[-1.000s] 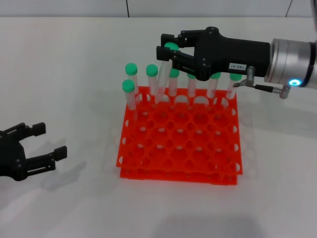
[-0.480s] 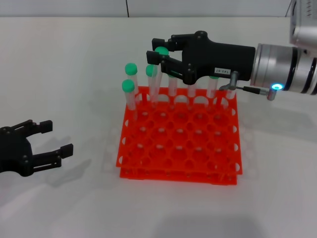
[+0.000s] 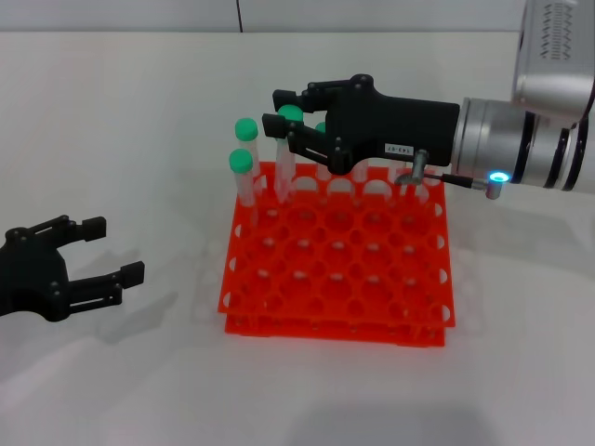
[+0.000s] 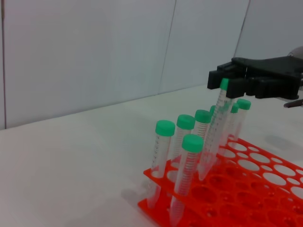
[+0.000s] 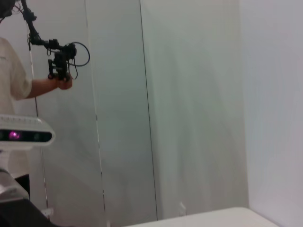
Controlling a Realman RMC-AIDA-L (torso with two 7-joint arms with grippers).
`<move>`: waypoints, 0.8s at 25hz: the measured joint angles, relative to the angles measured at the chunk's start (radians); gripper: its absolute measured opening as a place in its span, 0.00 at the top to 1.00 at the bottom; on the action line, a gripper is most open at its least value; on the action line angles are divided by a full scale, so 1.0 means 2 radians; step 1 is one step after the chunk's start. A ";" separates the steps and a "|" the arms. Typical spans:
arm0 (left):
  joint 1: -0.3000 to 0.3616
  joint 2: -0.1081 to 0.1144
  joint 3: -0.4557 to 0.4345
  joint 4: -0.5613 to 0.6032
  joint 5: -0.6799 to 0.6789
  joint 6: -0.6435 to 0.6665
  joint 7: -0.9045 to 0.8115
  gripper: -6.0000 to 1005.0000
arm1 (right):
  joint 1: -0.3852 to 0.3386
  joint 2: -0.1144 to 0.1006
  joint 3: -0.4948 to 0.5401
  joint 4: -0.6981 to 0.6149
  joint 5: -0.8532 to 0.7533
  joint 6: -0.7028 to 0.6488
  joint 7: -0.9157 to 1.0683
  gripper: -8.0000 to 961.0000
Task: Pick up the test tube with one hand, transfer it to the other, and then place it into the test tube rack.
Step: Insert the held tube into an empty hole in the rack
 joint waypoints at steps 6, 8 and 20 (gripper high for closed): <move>-0.003 0.000 0.000 -0.001 -0.002 0.000 0.000 0.14 | 0.000 0.000 -0.009 -0.001 0.001 0.013 -0.006 0.68; -0.005 0.000 0.000 -0.004 -0.002 0.000 0.000 0.14 | 0.000 0.000 -0.009 -0.001 0.001 0.016 -0.008 0.68; -0.013 0.000 0.000 -0.008 0.000 0.000 0.001 0.14 | 0.000 0.000 -0.025 -0.001 0.002 0.038 -0.005 0.67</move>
